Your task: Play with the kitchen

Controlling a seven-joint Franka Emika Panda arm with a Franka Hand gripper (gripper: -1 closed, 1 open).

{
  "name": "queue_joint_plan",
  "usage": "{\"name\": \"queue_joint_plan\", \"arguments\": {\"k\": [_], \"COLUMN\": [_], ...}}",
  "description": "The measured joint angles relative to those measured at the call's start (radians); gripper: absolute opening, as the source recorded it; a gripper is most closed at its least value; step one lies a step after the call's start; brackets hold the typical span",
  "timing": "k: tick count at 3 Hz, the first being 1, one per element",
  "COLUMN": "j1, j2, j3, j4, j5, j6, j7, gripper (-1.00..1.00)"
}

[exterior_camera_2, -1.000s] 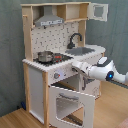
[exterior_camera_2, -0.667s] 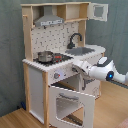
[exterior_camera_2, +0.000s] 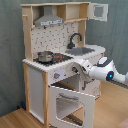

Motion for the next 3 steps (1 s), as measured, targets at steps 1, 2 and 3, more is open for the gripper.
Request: {"name": "queue_joint_plan", "arguments": {"k": [1,2,3], "j1": [0.001,0.002,0.068], "j2": [0.000,0.000,-0.002], "j3": [0.000,0.000,-0.006], "j4": [0.002,0.003,-0.005], "j5": [0.001,0.001,0.003], "j6": [0.001,0.002,0.000], "j7": [0.075,0.075,0.072], "gripper": [-1.00,1.00,1.00]}}
